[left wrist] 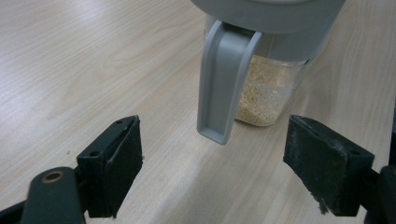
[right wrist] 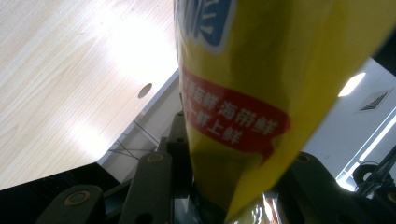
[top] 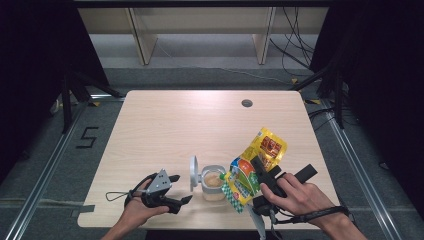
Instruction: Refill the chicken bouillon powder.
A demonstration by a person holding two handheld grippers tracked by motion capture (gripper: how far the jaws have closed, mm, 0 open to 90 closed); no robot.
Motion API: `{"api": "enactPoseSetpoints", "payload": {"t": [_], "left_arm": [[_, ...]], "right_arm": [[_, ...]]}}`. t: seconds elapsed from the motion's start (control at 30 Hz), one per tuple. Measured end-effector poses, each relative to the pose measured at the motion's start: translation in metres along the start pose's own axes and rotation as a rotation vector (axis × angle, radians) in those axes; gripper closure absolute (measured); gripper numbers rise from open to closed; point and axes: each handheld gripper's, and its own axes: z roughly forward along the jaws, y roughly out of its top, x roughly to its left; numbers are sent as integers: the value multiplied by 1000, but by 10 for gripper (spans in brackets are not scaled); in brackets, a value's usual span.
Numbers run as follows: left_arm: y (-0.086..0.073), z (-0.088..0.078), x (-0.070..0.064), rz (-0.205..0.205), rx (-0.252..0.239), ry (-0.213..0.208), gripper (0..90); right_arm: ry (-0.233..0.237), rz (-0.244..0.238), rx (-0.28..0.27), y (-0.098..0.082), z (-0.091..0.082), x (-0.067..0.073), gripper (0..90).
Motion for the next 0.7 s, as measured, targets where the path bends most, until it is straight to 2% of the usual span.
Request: {"api": "enactPoseSetpoints", "payload": {"t": [0.03,0.07,0.23,0.37,0.4,0.43,0.57,0.7], "left_arm": [[0,0,0,5,7,-1,187],[-1,0,-2,-25,9,7,186],[0,-1,0,8,10,4,186],[0,0,0,-4,-1,3,186],[0,0,0,5,8,-1,186],[-1,-1,-2,-17,16,10,186],[0,0,0,-1,0,2,186],[0,-1,0,6,12,10,186]], "right_arm": [[0,0,0,0,0,0,672],[1,-3,1,0,0,0,672],[-2,-9,4,0,0,-1,675],[1,-12,8,0,0,-1,677],[0,-12,8,0,0,-1,677],[-3,-10,7,0,0,-1,678],[2,-12,9,-1,1,-2,680],[-11,-18,14,-1,1,-2,682]]}}
